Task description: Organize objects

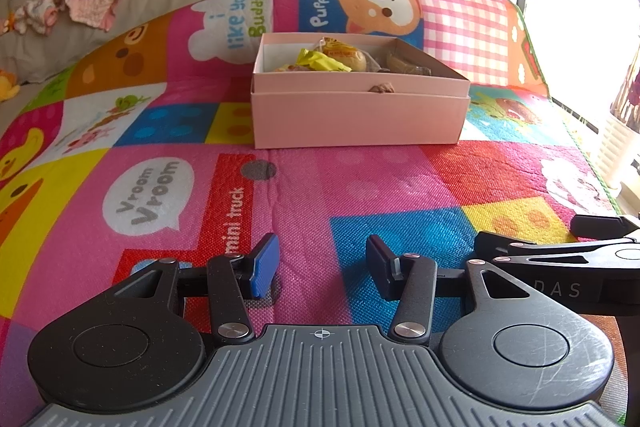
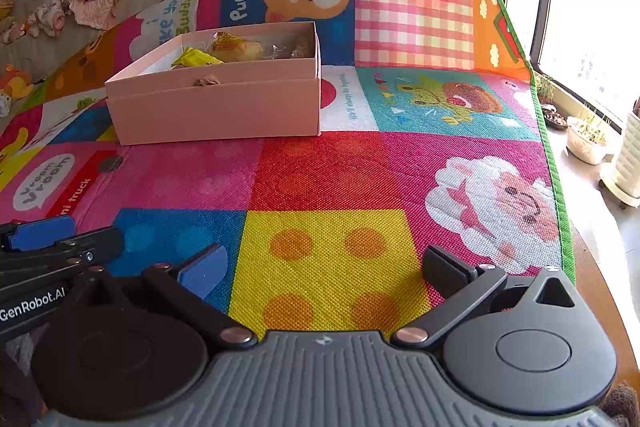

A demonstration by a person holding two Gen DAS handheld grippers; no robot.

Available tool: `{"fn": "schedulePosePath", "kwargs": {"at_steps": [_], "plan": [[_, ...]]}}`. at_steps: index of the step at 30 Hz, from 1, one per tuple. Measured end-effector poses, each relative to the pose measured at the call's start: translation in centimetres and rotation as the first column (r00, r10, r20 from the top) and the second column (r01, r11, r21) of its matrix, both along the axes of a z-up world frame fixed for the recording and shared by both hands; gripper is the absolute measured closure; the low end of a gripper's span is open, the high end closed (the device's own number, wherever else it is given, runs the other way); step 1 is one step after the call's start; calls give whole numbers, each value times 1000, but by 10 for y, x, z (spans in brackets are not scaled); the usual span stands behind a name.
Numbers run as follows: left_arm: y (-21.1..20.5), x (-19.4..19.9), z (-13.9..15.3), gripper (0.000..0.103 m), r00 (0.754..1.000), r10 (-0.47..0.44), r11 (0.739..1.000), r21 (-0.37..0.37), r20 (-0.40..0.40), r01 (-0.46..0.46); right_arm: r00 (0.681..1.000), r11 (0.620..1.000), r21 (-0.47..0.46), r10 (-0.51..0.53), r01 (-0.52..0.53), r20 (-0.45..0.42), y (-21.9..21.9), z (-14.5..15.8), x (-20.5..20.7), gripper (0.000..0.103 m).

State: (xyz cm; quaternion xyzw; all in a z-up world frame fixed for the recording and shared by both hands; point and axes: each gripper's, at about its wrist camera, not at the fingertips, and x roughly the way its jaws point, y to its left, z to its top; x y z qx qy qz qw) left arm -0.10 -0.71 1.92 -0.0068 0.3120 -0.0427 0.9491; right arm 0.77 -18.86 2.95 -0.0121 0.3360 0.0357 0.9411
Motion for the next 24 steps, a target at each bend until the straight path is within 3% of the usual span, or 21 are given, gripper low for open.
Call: {"fn": "schedulePosePath", "kwargs": {"at_steps": [12,24], "plan": [[5,-1,0,51,1000,1,999,-43,2,-1,1000,1000,1,0,0,0,0,0,0,0],[3,-1,0,50,1000,1,1000,-19,2,-1,1000,1000,1,0,0,0,1,0,0,0]]}}
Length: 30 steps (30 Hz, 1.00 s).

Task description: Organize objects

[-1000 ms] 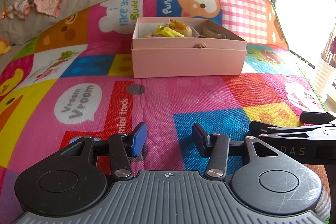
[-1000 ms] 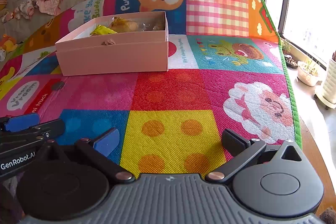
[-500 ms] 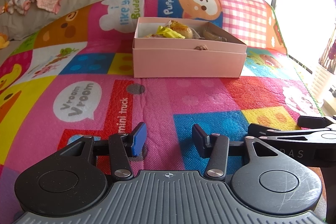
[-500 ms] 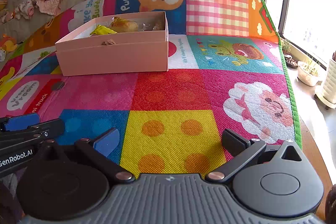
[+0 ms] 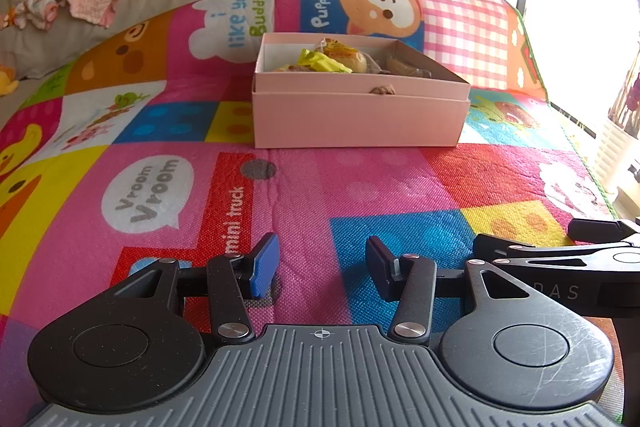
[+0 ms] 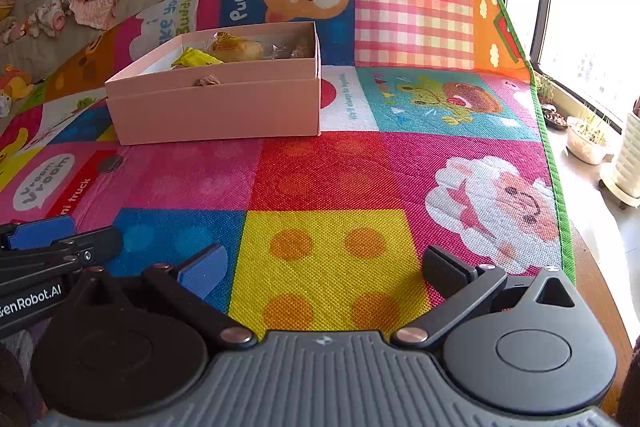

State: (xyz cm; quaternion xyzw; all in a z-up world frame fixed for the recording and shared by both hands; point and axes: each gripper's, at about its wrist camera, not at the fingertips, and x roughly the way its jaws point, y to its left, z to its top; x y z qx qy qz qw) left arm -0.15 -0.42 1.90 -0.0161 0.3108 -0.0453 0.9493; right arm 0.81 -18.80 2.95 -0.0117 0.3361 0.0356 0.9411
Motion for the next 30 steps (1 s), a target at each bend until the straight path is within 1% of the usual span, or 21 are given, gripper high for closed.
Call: {"fn": "schedulePosePath", "kwargs": {"at_steps": [5,30], "plan": [[-1,-1,0,50,1000,-1,1000,10,0,1,1000,1000,0,0,0,0,0,0,0,0],[-2,-1,0,50,1000,-2,1000,13,0,2,1000,1000,0,0,0,0,-1,0,0,0]]}}
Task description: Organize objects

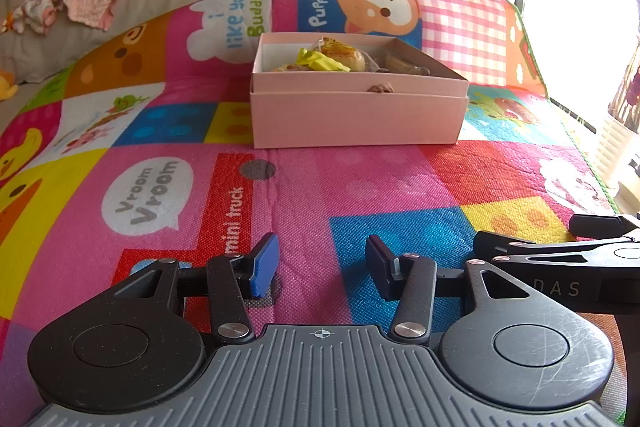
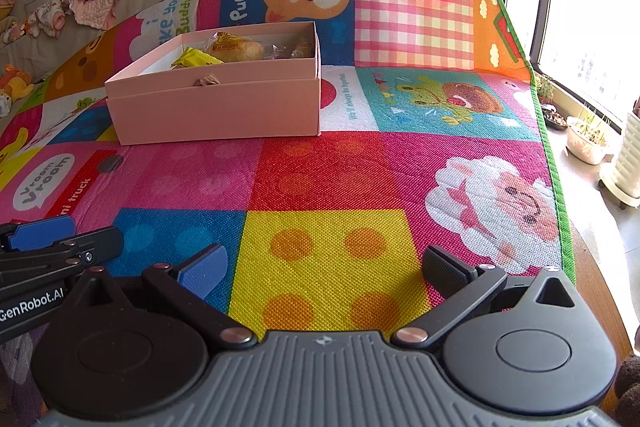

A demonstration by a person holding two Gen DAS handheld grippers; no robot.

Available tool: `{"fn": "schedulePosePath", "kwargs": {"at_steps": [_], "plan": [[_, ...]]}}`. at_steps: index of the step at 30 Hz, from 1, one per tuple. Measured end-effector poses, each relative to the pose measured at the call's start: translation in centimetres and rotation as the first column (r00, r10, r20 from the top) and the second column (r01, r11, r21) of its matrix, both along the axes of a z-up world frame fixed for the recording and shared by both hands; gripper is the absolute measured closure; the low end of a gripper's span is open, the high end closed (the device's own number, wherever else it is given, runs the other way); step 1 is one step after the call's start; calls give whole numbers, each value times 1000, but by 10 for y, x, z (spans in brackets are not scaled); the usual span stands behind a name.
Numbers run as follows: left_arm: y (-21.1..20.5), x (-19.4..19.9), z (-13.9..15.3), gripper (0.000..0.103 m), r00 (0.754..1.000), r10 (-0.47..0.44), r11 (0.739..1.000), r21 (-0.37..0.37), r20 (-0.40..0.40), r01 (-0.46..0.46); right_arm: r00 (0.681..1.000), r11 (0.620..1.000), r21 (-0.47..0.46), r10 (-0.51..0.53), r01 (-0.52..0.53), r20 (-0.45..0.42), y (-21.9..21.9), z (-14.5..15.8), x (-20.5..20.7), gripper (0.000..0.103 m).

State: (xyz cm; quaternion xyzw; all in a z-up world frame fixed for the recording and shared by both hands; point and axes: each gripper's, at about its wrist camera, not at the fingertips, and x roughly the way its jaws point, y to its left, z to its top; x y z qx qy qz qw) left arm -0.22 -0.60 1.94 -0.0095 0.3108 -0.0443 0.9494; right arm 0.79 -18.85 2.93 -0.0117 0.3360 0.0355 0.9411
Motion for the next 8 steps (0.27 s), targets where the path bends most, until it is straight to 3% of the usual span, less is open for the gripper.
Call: {"fn": "schedulePosePath", "kwargs": {"at_steps": [8], "plan": [[4,0,1,50,1000,-1,999,-41,2,1,1000,1000,0,0,0,0,0,0,0,0]]}}
